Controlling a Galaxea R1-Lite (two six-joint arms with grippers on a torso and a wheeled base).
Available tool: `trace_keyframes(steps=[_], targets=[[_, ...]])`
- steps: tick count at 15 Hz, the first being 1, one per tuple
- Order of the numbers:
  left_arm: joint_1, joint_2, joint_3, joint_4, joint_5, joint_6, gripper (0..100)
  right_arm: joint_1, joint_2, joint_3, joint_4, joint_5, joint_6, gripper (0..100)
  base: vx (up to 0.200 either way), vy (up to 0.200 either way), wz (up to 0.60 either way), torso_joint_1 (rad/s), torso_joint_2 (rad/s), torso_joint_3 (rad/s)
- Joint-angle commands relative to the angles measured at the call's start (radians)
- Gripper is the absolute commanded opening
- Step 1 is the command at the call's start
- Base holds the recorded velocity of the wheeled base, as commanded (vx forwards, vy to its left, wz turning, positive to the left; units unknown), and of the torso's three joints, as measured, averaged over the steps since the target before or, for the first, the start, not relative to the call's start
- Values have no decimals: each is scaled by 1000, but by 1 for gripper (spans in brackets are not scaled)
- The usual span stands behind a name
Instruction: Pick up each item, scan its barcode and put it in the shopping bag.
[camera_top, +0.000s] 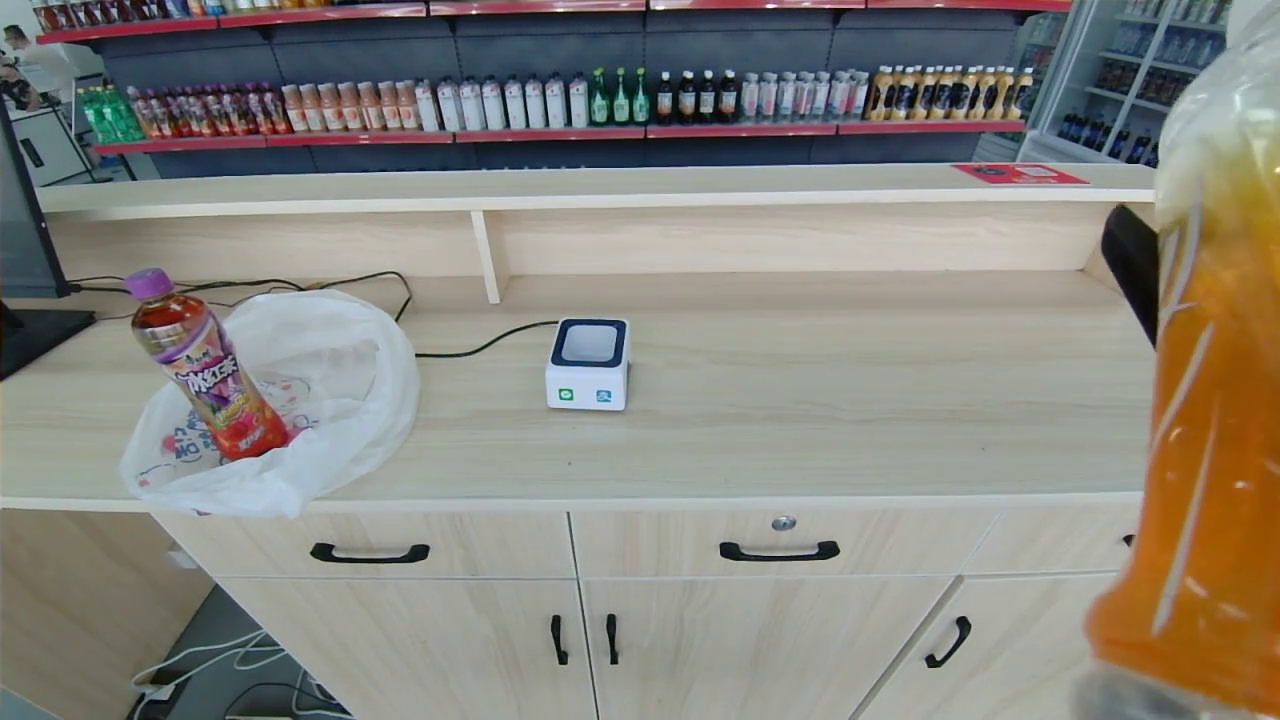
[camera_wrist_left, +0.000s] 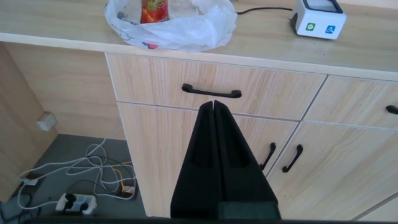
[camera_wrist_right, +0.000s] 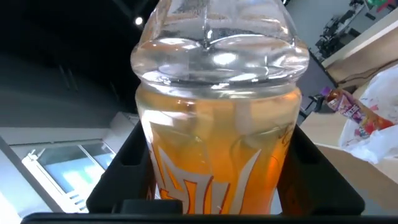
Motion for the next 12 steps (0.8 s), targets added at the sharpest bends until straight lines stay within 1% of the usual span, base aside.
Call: trace_keyframes(steps=[1, 2, 3, 5, 7, 8, 9, 10, 11, 12], targets=[[0, 2, 0, 0, 0, 0, 0, 1, 68, -9, -1, 0, -73, 0, 0, 0, 0, 0, 0, 0], [0, 2, 0, 0, 0, 0, 0, 1, 90, -15, -1, 0, -108, 0, 0, 0, 0, 0, 0, 0], [0, 2, 0, 0, 0, 0, 0, -1, 133, -29, -1, 0, -196, 0, 0, 0, 0, 0, 0, 0], [0, 0, 0, 0, 0, 0, 0, -5, 182, -59, -1, -1, -309, 0, 0, 0, 0, 0, 0, 0], [0, 2, 0, 0, 0, 0, 0, -48, 223, -55, -1, -1, -404, 0, 0, 0, 0, 0, 0, 0], [0, 0, 0, 0, 0, 0, 0, -79, 259, -61, -1, 0, -483, 0, 0, 0, 0, 0, 0, 0], [0, 2, 0, 0, 0, 0, 0, -125, 314, -70, -1, 2, -639, 0, 0, 0, 0, 0, 0, 0], [0, 2, 0, 0, 0, 0, 0, -137, 329, -81, -1, 0, -699, 0, 0, 0, 0, 0, 0, 0], [0, 2, 0, 0, 0, 0, 0, -168, 360, -101, 19, -14, -860, 0, 0, 0, 0, 0, 0, 0], [0, 2, 0, 0, 0, 0, 0, -183, 358, -87, 62, -60, -986, 0, 0, 0, 0, 0, 0, 0]])
